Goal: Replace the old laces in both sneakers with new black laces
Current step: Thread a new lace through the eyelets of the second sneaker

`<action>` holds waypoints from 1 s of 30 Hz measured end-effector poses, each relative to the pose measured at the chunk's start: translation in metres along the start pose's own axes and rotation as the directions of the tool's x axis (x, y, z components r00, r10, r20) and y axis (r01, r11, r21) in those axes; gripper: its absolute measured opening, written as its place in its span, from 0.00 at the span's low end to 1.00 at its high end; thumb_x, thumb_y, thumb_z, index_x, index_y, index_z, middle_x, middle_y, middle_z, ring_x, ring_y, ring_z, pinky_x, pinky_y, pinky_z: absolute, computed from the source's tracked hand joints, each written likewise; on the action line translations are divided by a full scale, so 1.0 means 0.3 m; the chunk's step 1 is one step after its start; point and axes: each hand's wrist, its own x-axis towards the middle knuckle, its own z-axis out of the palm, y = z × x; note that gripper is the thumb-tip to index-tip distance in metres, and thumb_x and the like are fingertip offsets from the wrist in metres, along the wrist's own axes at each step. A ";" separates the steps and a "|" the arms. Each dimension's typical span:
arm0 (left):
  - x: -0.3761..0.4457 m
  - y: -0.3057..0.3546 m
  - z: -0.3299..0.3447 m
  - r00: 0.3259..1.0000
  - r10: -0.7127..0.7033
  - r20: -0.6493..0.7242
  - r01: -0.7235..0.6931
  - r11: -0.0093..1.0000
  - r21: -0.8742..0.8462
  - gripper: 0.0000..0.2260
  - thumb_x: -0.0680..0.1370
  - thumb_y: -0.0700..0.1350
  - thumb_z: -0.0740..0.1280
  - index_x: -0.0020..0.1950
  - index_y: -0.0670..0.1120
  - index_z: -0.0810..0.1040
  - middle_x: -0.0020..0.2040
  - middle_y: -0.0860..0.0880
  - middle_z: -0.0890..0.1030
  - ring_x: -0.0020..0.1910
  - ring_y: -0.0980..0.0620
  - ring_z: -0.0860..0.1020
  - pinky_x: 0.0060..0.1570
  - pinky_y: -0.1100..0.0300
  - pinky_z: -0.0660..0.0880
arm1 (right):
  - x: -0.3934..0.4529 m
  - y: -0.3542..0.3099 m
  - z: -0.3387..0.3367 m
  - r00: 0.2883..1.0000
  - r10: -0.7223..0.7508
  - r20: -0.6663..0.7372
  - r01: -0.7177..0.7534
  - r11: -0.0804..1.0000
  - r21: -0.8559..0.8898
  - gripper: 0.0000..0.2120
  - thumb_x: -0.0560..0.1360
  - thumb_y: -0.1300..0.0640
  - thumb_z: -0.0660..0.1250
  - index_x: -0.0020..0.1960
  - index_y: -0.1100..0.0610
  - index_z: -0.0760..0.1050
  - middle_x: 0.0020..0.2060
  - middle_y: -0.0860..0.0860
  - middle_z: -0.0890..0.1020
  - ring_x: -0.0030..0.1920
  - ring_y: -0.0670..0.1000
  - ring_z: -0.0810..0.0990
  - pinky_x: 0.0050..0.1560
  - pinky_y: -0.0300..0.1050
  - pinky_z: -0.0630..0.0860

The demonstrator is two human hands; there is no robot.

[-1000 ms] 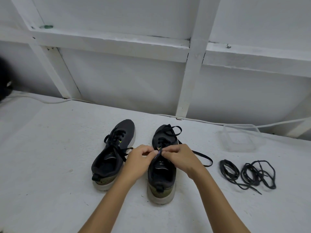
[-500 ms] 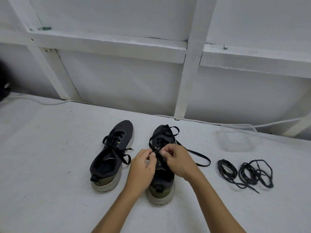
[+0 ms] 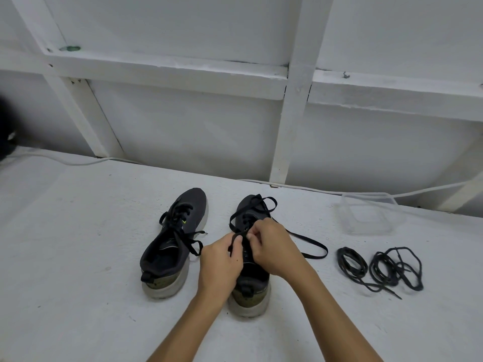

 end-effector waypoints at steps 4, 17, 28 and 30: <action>-0.005 -0.002 -0.002 1.000 0.024 -0.001 -0.024 0.999 0.024 0.12 0.81 0.44 0.65 0.39 0.45 0.78 0.25 0.51 0.72 0.25 0.53 0.66 0.28 0.63 0.65 | 0.005 -0.008 -0.016 0.999 0.005 0.045 -0.005 1.000 -0.018 0.07 0.82 0.56 0.62 0.49 0.58 0.76 0.45 0.52 0.78 0.45 0.51 0.76 0.43 0.42 0.71; 0.012 -0.016 -0.006 0.992 -0.079 0.098 0.098 0.971 -0.217 0.08 0.81 0.44 0.65 0.49 0.50 0.84 0.46 0.56 0.81 0.49 0.61 0.78 0.47 0.72 0.71 | -0.006 0.033 0.016 0.992 0.022 0.128 -0.042 0.987 0.154 0.09 0.82 0.56 0.61 0.44 0.51 0.75 0.39 0.44 0.78 0.38 0.41 0.75 0.36 0.31 0.67; -0.003 -0.013 0.001 0.981 -0.173 0.090 0.193 0.923 -0.334 0.07 0.82 0.47 0.65 0.56 0.56 0.81 0.51 0.61 0.82 0.52 0.67 0.77 0.50 0.72 0.72 | -0.052 0.109 -0.029 0.981 0.161 0.104 -0.191 0.797 0.573 0.07 0.77 0.63 0.66 0.44 0.52 0.79 0.38 0.50 0.82 0.42 0.51 0.82 0.50 0.56 0.84; -0.003 -0.017 0.003 0.981 -0.168 0.094 0.191 0.917 -0.350 0.08 0.81 0.47 0.66 0.58 0.56 0.81 0.54 0.61 0.81 0.54 0.68 0.77 0.52 0.72 0.71 | -0.051 0.097 -0.025 0.982 0.145 0.119 -0.187 0.801 0.569 0.06 0.76 0.58 0.68 0.49 0.48 0.81 0.38 0.45 0.82 0.41 0.46 0.81 0.48 0.50 0.82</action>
